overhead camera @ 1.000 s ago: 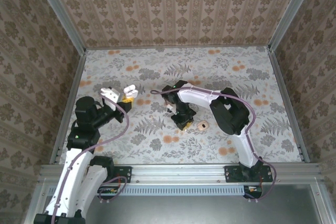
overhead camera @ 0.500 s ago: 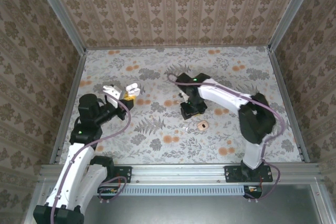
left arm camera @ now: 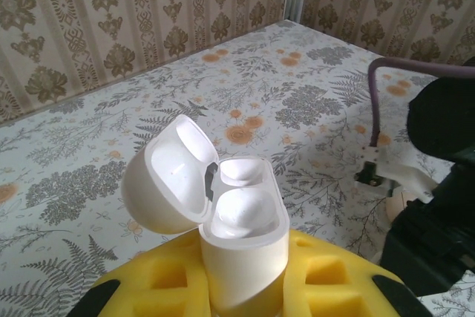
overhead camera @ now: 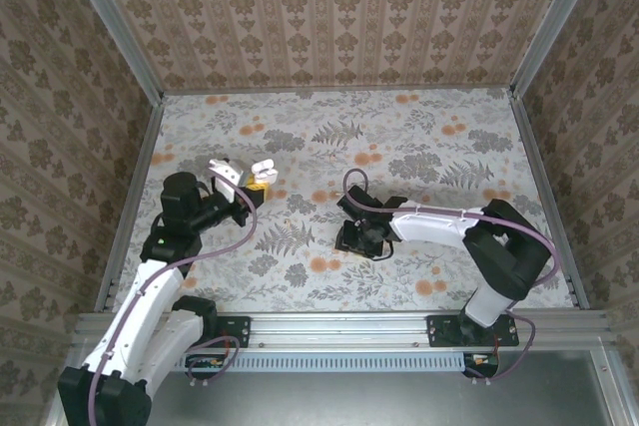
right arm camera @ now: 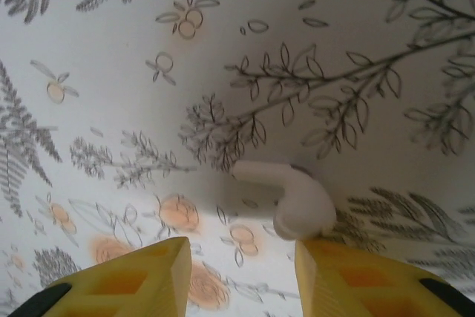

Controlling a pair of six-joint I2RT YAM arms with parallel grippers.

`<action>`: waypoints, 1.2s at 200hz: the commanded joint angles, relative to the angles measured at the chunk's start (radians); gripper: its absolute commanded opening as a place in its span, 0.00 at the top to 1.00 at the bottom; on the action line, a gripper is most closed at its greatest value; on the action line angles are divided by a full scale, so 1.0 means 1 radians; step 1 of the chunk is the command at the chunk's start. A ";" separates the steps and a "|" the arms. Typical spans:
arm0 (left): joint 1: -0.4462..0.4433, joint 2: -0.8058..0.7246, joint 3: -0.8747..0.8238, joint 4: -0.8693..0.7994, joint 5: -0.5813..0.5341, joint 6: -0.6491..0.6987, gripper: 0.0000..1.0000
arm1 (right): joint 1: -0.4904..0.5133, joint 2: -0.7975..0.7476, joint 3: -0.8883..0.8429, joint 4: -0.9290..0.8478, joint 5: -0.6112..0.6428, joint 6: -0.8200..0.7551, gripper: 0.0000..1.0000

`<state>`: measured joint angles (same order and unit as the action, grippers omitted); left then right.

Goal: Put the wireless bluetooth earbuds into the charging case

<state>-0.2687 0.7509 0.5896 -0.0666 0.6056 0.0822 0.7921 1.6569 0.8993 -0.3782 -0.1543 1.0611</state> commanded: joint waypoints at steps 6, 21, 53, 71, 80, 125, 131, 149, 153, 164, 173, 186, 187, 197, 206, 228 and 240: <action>-0.016 -0.013 0.024 0.024 -0.006 0.007 1.00 | -0.001 0.004 0.020 0.039 0.039 0.073 0.60; -0.020 -0.015 0.018 0.025 -0.010 0.007 1.00 | -0.001 -0.013 0.014 0.024 0.062 0.077 0.62; -0.024 -0.003 0.011 0.046 -0.014 0.007 1.00 | -0.003 -0.046 0.008 -0.038 0.106 0.066 0.62; -0.027 0.010 0.017 0.050 -0.010 0.010 1.00 | -0.002 -0.059 0.010 -0.072 0.139 0.056 0.62; -0.029 0.014 0.021 0.047 -0.008 0.014 1.00 | -0.004 -0.067 0.006 -0.076 0.149 0.056 0.62; -0.033 0.019 0.023 0.048 -0.009 0.025 1.00 | -0.003 -0.064 0.006 -0.072 0.163 0.038 0.63; -0.033 0.019 0.024 0.046 -0.008 0.025 1.00 | -0.002 -0.060 0.008 -0.069 0.162 0.035 0.64; -0.035 0.017 0.023 0.044 -0.008 0.027 1.00 | -0.006 -0.040 0.019 -0.070 0.156 0.025 0.65; -0.035 0.017 0.024 0.044 -0.008 0.027 1.00 | -0.005 -0.034 0.021 -0.070 0.154 0.023 0.65; -0.037 0.015 0.025 0.042 -0.009 0.028 1.00 | -0.007 -0.024 0.024 -0.072 0.151 0.020 0.65; -0.037 0.012 0.025 0.040 -0.010 0.030 1.00 | -0.007 -0.018 0.026 -0.073 0.147 0.019 0.66; -0.037 0.011 0.027 0.039 -0.010 0.030 1.00 | -0.010 -0.013 0.029 -0.072 0.147 0.014 0.66; -0.037 0.011 0.027 0.039 -0.010 0.030 1.00 | -0.010 -0.013 0.030 -0.072 0.147 0.013 0.66; -0.038 0.011 0.028 0.036 -0.009 0.032 1.00 | -0.012 -0.007 0.032 -0.074 0.147 0.009 0.67; -0.038 0.011 0.030 0.033 -0.010 0.034 1.00 | -0.014 -0.005 0.033 -0.075 0.148 0.004 0.67; -0.038 0.011 0.035 0.028 -0.008 0.039 1.00 | -0.019 0.006 0.042 -0.081 0.157 -0.012 0.68; -0.040 0.011 0.035 0.026 -0.009 0.040 1.00 | -0.021 0.011 0.046 -0.082 0.161 -0.022 0.69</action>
<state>-0.3016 0.7712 0.5896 -0.0517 0.5945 0.0971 0.7788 1.6520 0.9169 -0.4267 -0.0280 1.0695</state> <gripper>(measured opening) 0.182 0.321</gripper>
